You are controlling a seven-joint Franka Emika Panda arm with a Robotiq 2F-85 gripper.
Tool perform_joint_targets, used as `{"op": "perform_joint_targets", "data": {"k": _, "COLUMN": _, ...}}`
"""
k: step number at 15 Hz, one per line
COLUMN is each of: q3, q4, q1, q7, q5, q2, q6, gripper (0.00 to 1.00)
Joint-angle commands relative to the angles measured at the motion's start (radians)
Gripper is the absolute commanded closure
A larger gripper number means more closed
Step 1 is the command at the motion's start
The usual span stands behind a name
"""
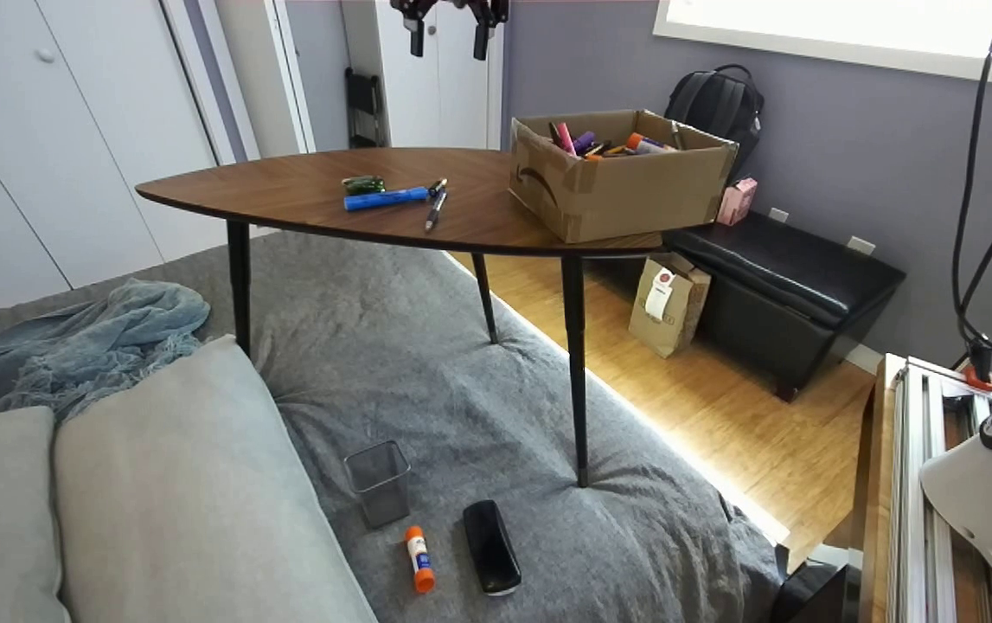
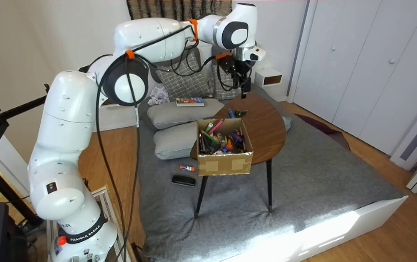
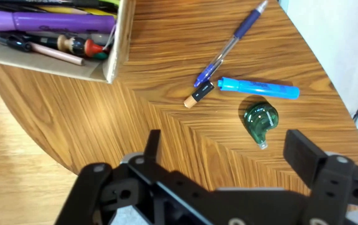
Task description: Remove the marker from the box
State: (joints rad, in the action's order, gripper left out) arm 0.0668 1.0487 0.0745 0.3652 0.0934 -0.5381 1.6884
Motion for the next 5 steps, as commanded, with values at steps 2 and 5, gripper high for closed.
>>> {"op": "perform_joint_targets", "data": {"k": 2, "q3": 0.002, "q4": 0.046, "q1": -0.006, "q7": -0.089, "q5": -0.015, "q2": 0.033, "q6": -0.01, "gripper": 0.0}}
{"op": "perform_joint_targets", "data": {"k": 5, "q3": 0.002, "q4": 0.077, "q1": -0.008, "q7": -0.124, "q5": -0.02, "q2": 0.05, "q6": -0.01, "gripper": 0.0}}
